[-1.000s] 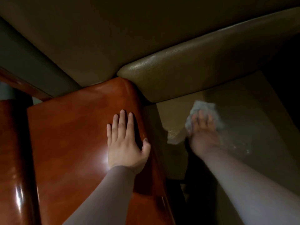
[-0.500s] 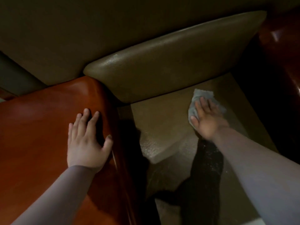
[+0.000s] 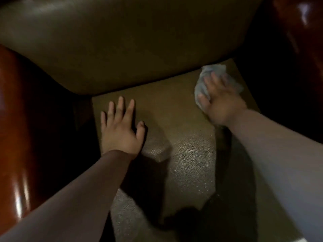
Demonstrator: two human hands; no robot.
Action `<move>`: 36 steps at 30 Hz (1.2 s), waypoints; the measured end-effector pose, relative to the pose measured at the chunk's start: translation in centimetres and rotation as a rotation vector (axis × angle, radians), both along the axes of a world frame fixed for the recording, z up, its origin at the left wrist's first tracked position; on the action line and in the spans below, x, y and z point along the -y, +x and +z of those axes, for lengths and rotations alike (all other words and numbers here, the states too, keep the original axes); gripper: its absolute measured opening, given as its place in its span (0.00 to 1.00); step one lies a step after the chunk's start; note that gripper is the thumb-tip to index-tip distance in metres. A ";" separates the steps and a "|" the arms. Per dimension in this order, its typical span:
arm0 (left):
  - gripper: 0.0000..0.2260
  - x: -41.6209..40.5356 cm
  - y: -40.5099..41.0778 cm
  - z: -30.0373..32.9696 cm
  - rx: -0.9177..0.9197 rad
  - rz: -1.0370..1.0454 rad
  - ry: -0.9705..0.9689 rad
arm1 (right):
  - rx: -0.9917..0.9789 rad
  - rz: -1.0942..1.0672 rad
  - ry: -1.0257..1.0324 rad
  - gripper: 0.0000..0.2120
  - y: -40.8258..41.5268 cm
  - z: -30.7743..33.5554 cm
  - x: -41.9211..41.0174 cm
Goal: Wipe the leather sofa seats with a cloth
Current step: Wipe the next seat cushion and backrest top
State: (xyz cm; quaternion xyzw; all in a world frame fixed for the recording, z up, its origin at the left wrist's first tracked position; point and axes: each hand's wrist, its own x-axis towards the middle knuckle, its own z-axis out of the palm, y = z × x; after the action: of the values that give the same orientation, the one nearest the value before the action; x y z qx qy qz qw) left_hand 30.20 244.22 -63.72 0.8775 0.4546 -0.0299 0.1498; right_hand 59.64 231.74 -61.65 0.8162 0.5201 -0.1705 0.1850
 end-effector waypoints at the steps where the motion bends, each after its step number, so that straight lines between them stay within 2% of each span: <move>1: 0.33 0.1 0.0 -0.2 0.027 0.006 0.014 | -0.002 -0.018 0.038 0.39 0.5 -0.5 0.6; 4: 0.33 0.4 -0.3 -0.4 0.033 0.008 0.025 | -0.103 -0.158 0.189 0.38 -3.9 0.2 -0.4; 7: 0.33 0.3 -0.1 -0.6 0.040 0.008 0.027 | -0.265 0.034 0.226 0.36 -9.6 1.0 -1.1; 9: 0.33 0.4 -0.1 -1.0 0.062 0.010 0.044 | -0.328 0.104 0.209 0.37 -8.7 1.4 -1.0; 13: 0.33 0.5 -0.3 -1.7 0.110 0.009 0.075 | -0.084 -0.015 0.155 0.46 -0.1 0.1 0.0; 16: 0.32 0.6 -0.3 -2.0 0.123 0.008 0.094 | -0.021 -0.226 0.125 0.44 1.4 -0.8 -0.5; 18: 0.32 0.6 -0.3 -2.0 0.129 0.005 0.092 | -0.063 -0.175 0.189 0.42 -2.4 -0.5 -1.7; 20: 0.32 0.6 -0.4 -2.1 0.129 0.002 0.096 | -0.213 -0.043 0.278 0.39 -6.2 0.2 -1.7; 22: 0.32 0.5 -0.5 -2.1 0.125 0.004 0.107 | -0.317 0.050 0.268 0.37 -6.7 1.5 -1.3; 23: 0.32 0.5 -0.6 -2.2 0.127 0.003 0.105 | -0.290 0.055 0.266 0.37 -5.3 1.7 -1.0; 26: 0.32 0.5 -0.6 -2.4 0.145 0.003 0.112 | -0.103 -0.135 0.246 0.35 1.1 0.1 -0.5; 28: 0.32 0.5 -0.6 -2.5 0.156 0.003 0.121 | -0.077 -0.340 0.259 0.38 3.8 -0.2 -0.4; 30: 0.32 0.5 -0.6 -2.5 0.161 0.002 0.120 | -0.066 -0.434 0.198 0.38 3.4 -0.4 -0.9; 32: 0.32 0.5 -0.7 -2.6 0.159 0.005 0.122 | -0.027 -0.329 0.151 0.40 0.7 -0.4 -1.5; 36: 0.33 0.4 -0.7 -2.5 0.162 0.007 0.124 | -0.176 -0.090 0.213 0.40 -2.9 0.2 1.1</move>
State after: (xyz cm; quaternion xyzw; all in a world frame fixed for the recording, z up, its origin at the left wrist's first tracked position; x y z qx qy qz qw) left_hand 29.48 243.79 -66.20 0.8830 0.4452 0.0698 0.1314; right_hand 56.72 230.67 -61.50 0.8356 0.5124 -0.1932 0.0430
